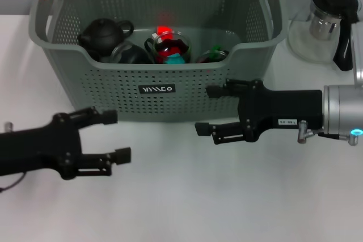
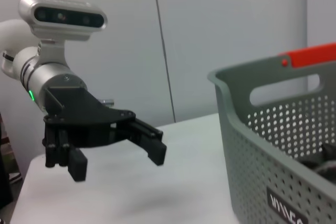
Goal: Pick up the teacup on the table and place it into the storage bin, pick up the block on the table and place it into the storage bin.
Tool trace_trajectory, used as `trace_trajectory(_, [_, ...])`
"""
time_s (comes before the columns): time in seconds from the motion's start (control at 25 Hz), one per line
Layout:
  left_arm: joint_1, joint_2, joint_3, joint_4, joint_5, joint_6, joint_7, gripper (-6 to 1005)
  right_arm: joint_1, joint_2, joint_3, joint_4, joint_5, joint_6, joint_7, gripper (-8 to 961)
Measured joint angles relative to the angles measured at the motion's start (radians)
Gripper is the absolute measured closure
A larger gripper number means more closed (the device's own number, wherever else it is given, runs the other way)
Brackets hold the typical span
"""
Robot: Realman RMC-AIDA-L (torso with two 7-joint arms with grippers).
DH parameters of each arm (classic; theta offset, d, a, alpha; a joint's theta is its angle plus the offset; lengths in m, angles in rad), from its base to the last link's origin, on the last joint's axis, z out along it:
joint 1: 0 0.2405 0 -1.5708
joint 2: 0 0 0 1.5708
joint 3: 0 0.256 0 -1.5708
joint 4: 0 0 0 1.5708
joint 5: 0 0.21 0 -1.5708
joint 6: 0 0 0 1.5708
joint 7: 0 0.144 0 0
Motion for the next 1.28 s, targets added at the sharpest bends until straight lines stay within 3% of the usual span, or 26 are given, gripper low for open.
trace_trajectory(0.32, [-0.009, -0.003, 0.025, -0.095, 0.021, -0.059, 0.029, 64, 0.012, 0.003, -0.002, 0.03, -0.088, 0.009, -0.013, 22])
trace_trajectory(1.28, [-0.001, -0.015, 0.027, -0.113, 0.022, -0.07, 0.035, 65, 0.027, 0.002, -0.001, 0.005, -0.176, 0.005, -0.01, 24])
